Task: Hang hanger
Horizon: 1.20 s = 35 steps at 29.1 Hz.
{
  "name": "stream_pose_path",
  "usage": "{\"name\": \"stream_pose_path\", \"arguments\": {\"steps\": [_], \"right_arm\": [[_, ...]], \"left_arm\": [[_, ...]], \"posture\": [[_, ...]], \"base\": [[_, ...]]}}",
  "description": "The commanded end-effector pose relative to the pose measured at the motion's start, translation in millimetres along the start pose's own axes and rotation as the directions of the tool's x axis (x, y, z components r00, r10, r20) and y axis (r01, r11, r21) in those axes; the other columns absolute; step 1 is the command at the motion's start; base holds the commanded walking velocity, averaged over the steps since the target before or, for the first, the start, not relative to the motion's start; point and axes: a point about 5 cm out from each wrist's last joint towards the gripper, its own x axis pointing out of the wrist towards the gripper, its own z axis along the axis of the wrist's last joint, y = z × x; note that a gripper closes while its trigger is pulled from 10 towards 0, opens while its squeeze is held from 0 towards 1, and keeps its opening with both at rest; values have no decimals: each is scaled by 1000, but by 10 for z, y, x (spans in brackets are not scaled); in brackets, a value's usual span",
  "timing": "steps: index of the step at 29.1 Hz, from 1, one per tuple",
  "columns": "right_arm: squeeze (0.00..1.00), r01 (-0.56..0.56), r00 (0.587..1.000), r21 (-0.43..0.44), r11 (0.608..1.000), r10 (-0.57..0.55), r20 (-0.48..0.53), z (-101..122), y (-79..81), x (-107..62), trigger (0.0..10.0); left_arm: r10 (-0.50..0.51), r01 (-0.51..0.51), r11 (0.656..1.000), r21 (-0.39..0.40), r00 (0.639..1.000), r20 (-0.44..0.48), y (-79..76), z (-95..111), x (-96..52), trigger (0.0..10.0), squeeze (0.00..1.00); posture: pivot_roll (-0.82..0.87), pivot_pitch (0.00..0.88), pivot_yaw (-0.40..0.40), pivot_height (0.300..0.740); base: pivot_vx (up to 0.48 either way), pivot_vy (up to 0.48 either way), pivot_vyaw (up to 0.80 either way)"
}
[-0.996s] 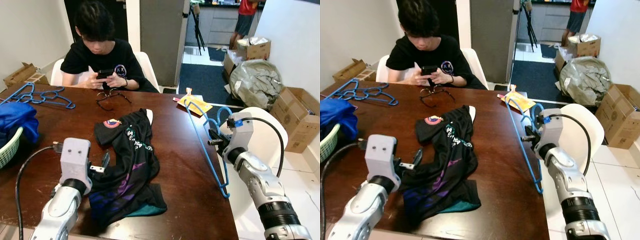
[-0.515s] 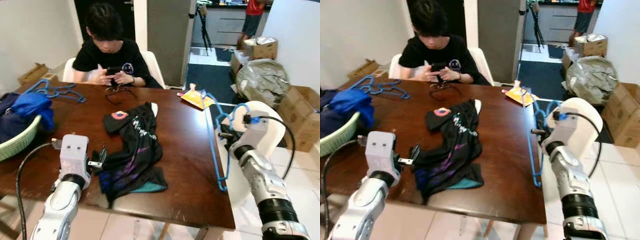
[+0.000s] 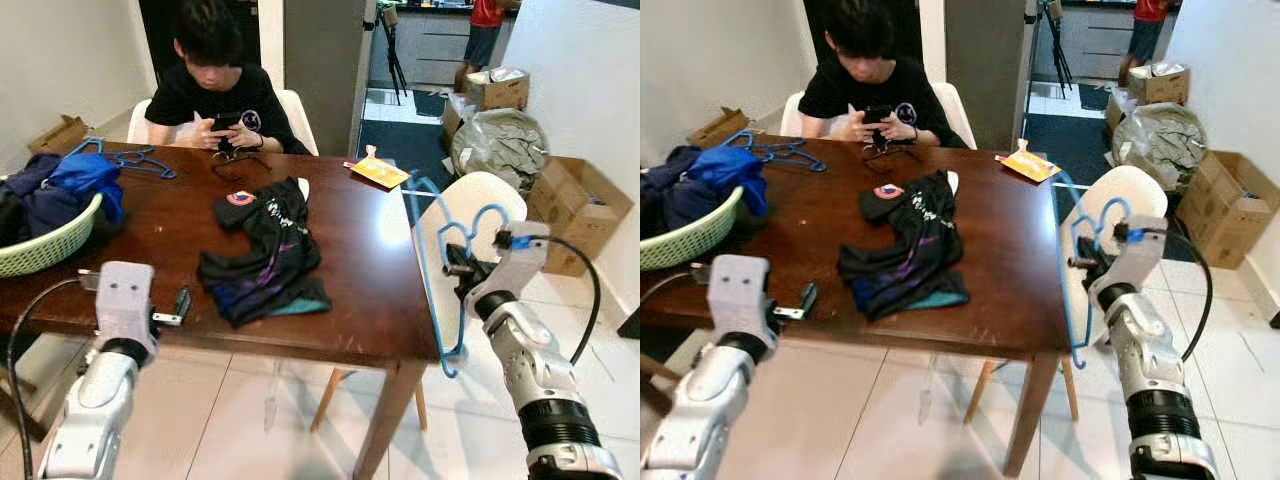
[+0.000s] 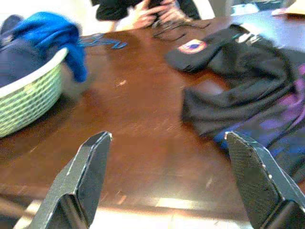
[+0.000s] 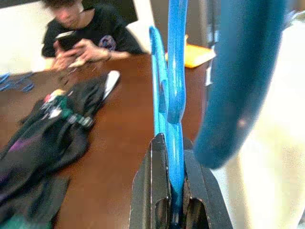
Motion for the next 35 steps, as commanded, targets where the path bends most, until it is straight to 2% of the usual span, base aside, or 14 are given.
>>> {"name": "stream_pose_path", "arguments": {"steps": [1,4,5,8,11,14,17,21,23,26,35], "right_arm": [[0,-5,1000,-8,1000,5,-8,-28,-12,-34,10000],[0,-39,999,-6,999,39,7,-30,23,-58,10000],[0,-39,999,-6,999,39,7,-30,23,-58,10000],[0,-103,994,24,994,102,38,-22,88,-56,10000],[0,-124,991,49,991,121,57,6,95,-58,10000],[0,-145,987,73,987,139,80,52,106,-61,10000],[0,-212,971,83,974,200,131,211,240,-28,10000],[0,-230,965,86,969,216,147,260,307,0,10000],[0,-234,964,86,968,219,150,275,329,14,10000],[0,-248,958,79,965,232,170,362,411,75,10000],[0,-270,947,79,960,250,203,463,459,92,10000]], "left_arm": [[-5,5,1000,-18,1000,6,10,1,7,10000,0],[-20,23,996,-82,999,39,19,15,6,10000,0],[-20,23,996,-82,999,39,19,15,6,10000,0],[-25,36,988,-149,997,73,26,28,20,10000,0],[-10,23,986,-165,996,84,50,49,29,10000,0],[5,11,987,-160,995,98,76,83,35,10000,0],[5,21,986,-165,988,156,130,284,72,10000,0],[-19,54,983,-177,981,193,127,391,88,10000,0],[-29,67,982,-174,977,211,120,438,90,10000,0],[-43,94,981,-167,957,286,92,627,107,10000,0],[-46,111,978,-178,942,334,60,765,130,10000,0]], "posture": [[71,0,7,735],[62,0,11,735],[62,0,11,735],[60,0,14,735],[63,0,14,735],[67,0,17,735],[71,0,15,735],[82,0,12,735],[82,0,12,735],[92,0,5,735],[92,0,6,735]], "base": [[0,0,0],[0,0,800],[0,0,800],[0,0,800],[0,0,800],[0,0,800],[0,0,800],[0,0,800],[0,0,0],[399,0,0],[469,0,0]]}}
